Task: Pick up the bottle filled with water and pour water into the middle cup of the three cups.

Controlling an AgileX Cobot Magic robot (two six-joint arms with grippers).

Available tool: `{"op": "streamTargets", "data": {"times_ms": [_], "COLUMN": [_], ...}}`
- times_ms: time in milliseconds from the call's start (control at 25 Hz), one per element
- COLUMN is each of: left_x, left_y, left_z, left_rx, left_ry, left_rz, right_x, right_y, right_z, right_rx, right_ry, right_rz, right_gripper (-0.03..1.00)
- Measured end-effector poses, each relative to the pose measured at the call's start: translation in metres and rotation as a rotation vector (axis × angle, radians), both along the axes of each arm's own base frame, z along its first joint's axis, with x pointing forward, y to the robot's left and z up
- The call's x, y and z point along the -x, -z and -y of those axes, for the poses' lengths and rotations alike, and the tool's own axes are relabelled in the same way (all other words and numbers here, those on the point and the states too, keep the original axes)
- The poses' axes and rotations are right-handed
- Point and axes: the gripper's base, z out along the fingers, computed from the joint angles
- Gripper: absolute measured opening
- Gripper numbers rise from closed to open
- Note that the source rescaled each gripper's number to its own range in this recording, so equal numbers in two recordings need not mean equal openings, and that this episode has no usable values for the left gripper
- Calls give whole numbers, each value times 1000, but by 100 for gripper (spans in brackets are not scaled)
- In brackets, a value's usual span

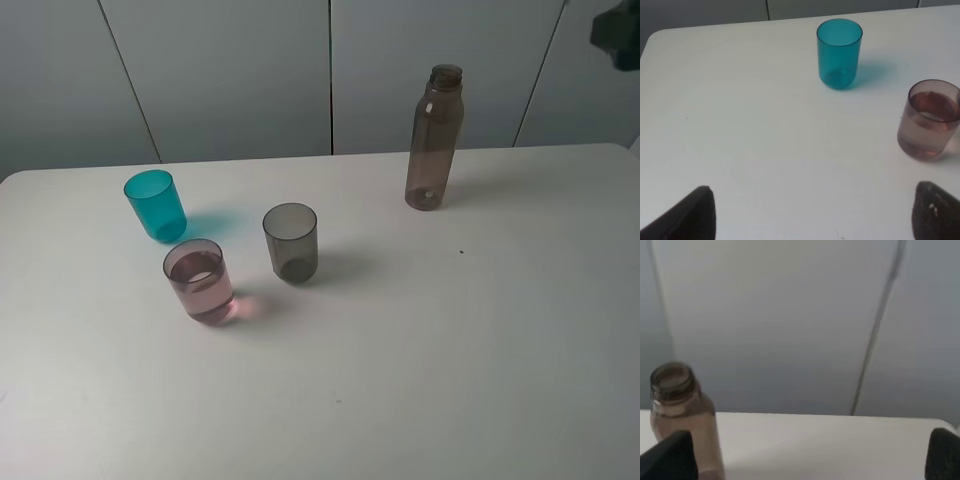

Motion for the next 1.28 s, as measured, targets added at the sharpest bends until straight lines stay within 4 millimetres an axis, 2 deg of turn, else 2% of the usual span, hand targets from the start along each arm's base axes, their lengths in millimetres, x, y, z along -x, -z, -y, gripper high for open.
{"op": "streamTargets", "data": {"times_ms": [40, 160, 280, 400, 560, 760, 960, 1280], "left_x": [0, 0, 0, 0, 0, 0, 0, 0], "left_y": [0, 0, 0, 0, 0, 0, 0, 0], "left_z": [0, 0, 0, 0, 0, 0, 0, 0], "left_rx": [0, 0, 0, 0, 0, 0, 0, -2], "left_ry": [0, 0, 0, 0, 0, 0, 0, -1], "left_rz": [0, 0, 0, 0, 0, 0, 0, 0], "right_x": [17, 66, 110, 150, 187, 208, 213, 216], "right_y": [-12, -32, -31, -22, -9, 19, 50, 53], "right_z": [2, 2, -1, -4, -2, -3, -3, -2], "right_rx": [-6, -7, -1, 8, 17, -8, -13, -30], "right_ry": [21, 8, -66, -149, -188, -213, -211, -204], "right_rz": [1, -33, -122, -233, -324, -317, -250, -183], "right_gripper": [96, 96, 96, 96, 96, 96, 96, 96]}}
